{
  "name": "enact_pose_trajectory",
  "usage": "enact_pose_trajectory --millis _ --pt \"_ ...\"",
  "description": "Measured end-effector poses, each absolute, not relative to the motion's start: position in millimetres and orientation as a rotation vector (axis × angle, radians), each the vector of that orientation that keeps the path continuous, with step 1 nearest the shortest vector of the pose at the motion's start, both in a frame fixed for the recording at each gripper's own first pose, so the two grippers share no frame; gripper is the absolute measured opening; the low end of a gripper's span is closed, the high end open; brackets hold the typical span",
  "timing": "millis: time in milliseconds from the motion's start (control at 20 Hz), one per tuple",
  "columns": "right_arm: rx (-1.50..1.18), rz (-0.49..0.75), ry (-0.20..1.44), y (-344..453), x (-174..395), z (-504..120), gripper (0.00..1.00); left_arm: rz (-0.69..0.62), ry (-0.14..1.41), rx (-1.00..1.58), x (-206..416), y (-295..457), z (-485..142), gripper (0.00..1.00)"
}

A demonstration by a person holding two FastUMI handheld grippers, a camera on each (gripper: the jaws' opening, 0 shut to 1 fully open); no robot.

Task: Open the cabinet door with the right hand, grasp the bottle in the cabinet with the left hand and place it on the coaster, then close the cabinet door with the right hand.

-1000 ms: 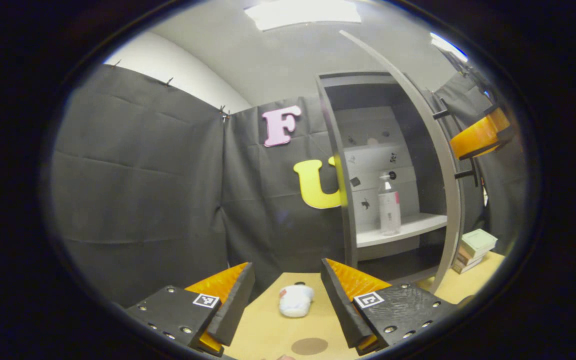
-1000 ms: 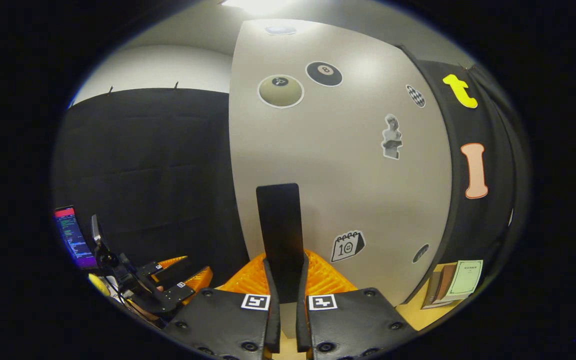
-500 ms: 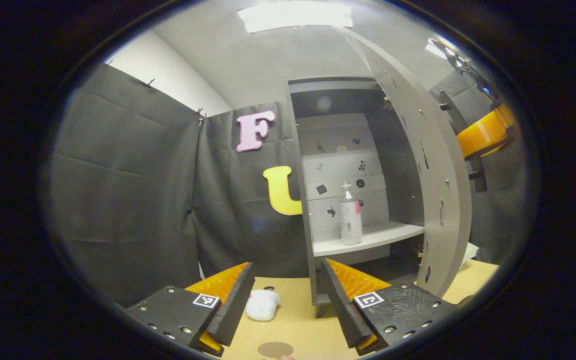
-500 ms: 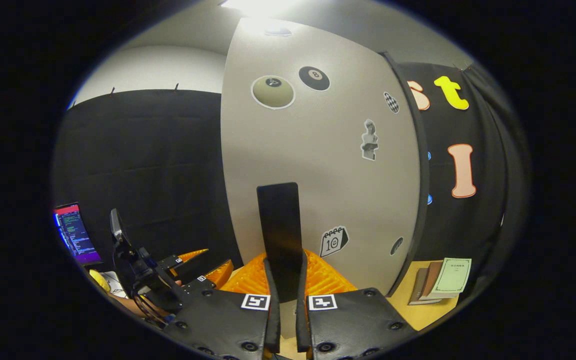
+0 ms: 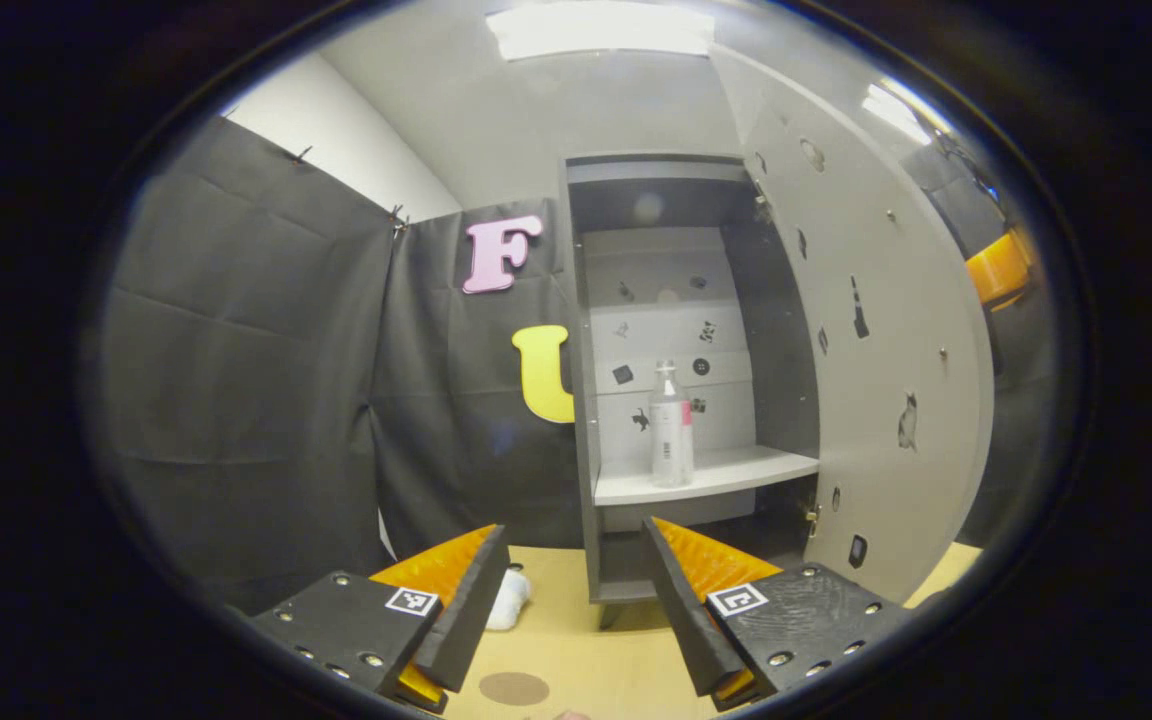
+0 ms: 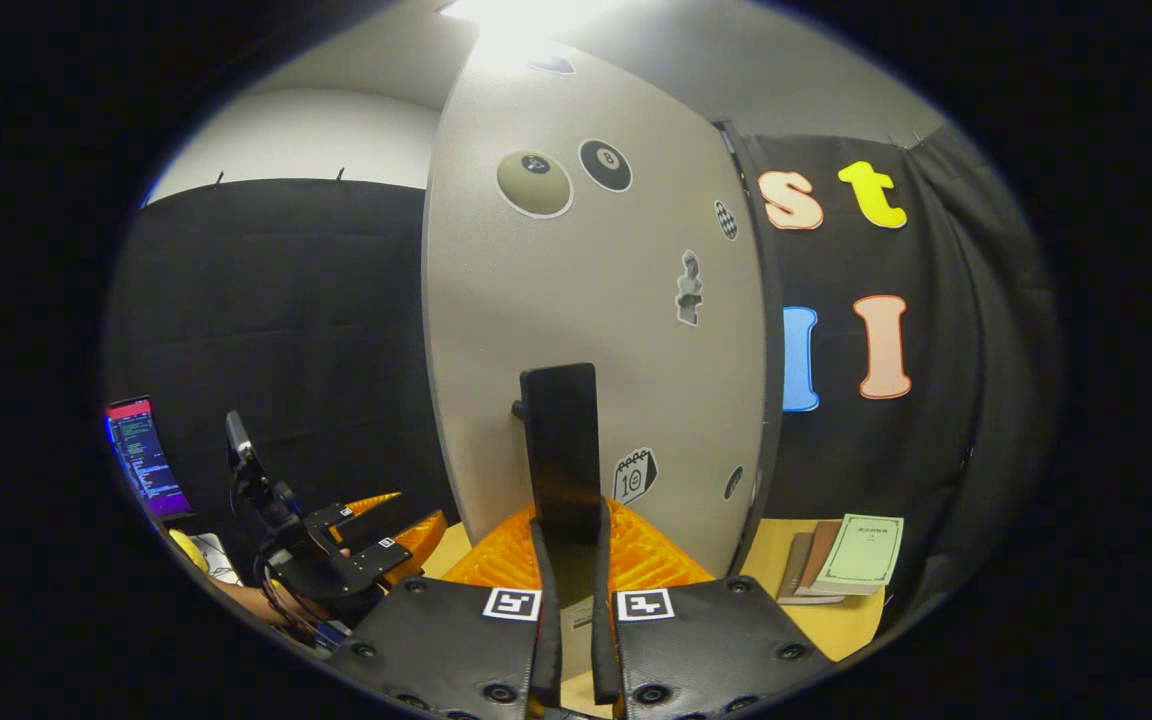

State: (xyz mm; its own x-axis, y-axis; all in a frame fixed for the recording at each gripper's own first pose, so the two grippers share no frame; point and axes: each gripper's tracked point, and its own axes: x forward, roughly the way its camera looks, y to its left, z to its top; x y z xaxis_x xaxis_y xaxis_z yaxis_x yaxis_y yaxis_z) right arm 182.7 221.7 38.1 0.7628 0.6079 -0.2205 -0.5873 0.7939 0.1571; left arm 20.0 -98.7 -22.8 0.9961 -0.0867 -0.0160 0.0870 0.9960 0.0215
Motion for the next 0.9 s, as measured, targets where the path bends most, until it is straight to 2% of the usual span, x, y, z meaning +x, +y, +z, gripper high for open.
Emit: enact_pose_trajectory --millis 300,500,650,750,900 --pt "0.041 0.538 0.238 197 192 36 0.13 -0.093 0.015 0.035 7 -116 -21 0.80" --pt "-0.007 0.427 0.213 174 201 34 0.15 -0.089 0.009 0.051 0 -125 -17 0.80" --pt "-0.041 0.330 0.199 140 209 36 0.13 -0.095 0.000 0.062 -6 -134 -12 0.80" --pt "-0.015 0.337 0.195 134 207 31 0.10 -0.095 -0.005 0.071 -7 -139 -9 0.80" --pt "0.025 0.386 0.182 139 193 35 0.14 -0.099 -0.016 0.075 -3 -146 -2 0.82"
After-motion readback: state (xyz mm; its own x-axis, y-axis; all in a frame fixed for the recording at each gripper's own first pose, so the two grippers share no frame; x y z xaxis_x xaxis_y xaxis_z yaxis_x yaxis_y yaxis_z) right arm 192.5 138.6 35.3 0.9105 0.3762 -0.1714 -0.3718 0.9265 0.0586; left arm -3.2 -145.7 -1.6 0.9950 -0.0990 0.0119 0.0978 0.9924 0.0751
